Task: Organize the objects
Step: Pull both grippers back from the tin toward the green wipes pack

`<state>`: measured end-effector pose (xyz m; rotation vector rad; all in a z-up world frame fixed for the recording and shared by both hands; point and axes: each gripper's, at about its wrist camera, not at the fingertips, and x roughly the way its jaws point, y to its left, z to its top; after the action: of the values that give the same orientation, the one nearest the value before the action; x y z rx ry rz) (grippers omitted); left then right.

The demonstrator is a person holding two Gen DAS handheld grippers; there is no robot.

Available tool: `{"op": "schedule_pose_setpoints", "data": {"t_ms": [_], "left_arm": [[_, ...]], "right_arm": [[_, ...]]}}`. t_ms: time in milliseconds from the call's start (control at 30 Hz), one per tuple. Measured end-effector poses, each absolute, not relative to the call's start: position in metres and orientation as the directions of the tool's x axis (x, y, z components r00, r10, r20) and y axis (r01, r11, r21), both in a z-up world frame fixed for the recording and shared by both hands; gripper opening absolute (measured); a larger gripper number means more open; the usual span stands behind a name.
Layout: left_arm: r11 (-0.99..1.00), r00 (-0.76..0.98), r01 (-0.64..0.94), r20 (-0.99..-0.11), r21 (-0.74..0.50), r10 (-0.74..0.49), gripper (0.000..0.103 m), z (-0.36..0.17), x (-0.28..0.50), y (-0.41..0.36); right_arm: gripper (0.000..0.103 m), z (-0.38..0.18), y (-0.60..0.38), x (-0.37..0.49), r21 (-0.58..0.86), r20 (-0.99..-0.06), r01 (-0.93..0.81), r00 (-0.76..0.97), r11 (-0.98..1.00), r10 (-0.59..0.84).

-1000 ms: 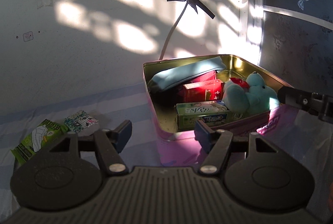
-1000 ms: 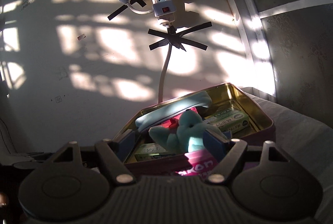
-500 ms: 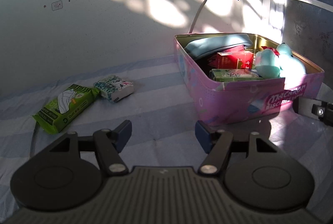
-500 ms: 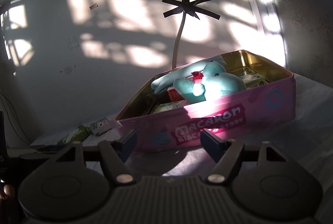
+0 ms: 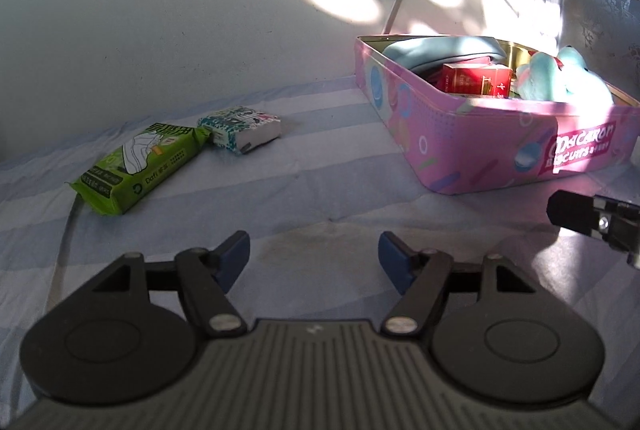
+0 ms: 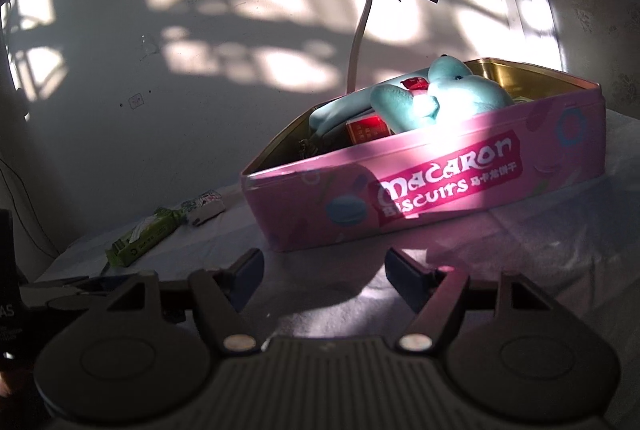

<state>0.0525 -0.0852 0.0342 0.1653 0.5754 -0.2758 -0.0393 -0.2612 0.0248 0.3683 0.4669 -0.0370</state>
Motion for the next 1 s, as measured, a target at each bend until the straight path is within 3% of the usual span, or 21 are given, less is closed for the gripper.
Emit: {"op": "schedule_pose_setpoints", "data": {"t_ms": [200,1000], "left_arm": [[0.948,0.816,0.309,-0.532,0.072,-0.225,0.073,0.0343,0.05,-0.0838],[0.949,0.83,0.307,-0.51,0.076,-0.228,0.073,0.0363,0.0461,-0.0811]], "right_arm": [[0.067,0.0281,-0.2606,-0.0448,0.326,-0.403,0.14,0.915,0.935,0.003],[0.067,0.029,-0.2572,-0.0453,0.323,-0.395,0.127,0.918,0.938,0.012]]}}
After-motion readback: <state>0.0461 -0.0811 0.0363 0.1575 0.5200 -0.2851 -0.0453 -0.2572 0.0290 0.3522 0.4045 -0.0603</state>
